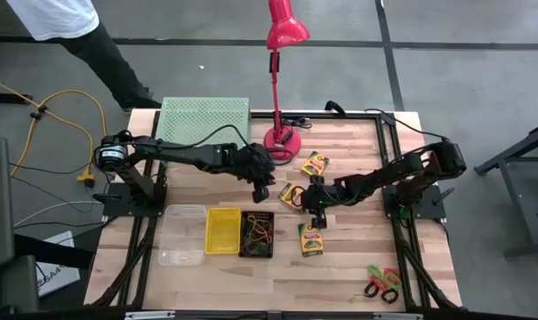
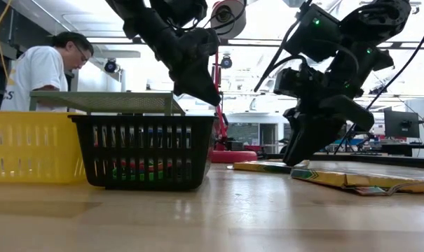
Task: Pick & Place Office Desk Supplies
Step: Put the crayon box into the transparent bin
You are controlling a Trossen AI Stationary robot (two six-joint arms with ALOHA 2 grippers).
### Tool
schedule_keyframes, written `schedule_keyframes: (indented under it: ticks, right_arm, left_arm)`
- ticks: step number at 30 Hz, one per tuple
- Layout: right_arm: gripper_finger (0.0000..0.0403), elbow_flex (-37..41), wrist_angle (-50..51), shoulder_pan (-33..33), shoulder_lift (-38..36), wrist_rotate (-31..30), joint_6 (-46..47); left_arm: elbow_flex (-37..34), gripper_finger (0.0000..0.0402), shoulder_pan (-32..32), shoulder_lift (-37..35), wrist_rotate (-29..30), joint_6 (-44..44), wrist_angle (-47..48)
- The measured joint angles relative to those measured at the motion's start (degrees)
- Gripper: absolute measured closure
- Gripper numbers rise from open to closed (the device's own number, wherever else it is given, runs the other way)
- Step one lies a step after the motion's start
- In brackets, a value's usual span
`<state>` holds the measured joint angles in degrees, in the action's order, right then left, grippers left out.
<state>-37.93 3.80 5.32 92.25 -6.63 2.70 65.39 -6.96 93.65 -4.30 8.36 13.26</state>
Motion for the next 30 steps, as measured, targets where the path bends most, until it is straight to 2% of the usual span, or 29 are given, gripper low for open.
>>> schedule_keyframes:
  ticks: [8,19,24,30]
  right_arm:
    - [0.0333,0.0,-2.6,-0.02,0.02,-0.28,-0.92]
    - [0.0333,0.0,-3.76,-0.06,0.02,-0.56,-1.03]
    - [0.0333,-0.02,-4.15,-0.07,0.0,-0.72,-1.05]
    - [0.0333,-0.02,-4.36,-0.07,0.0,-0.72,-1.03]
  left_arm:
    - [0.1,0.033,-0.96,0.92,-4.6,0.07,-0.65]
    - [0.04,0.033,-1.05,7.9,-3.93,-7.42,-2.86]
    - [0.02,0.033,-2.74,8.41,-4.83,-0.65,-3.28]
    - [0.02,0.033,-5.98,8.41,-10.08,7.8,-5.7]
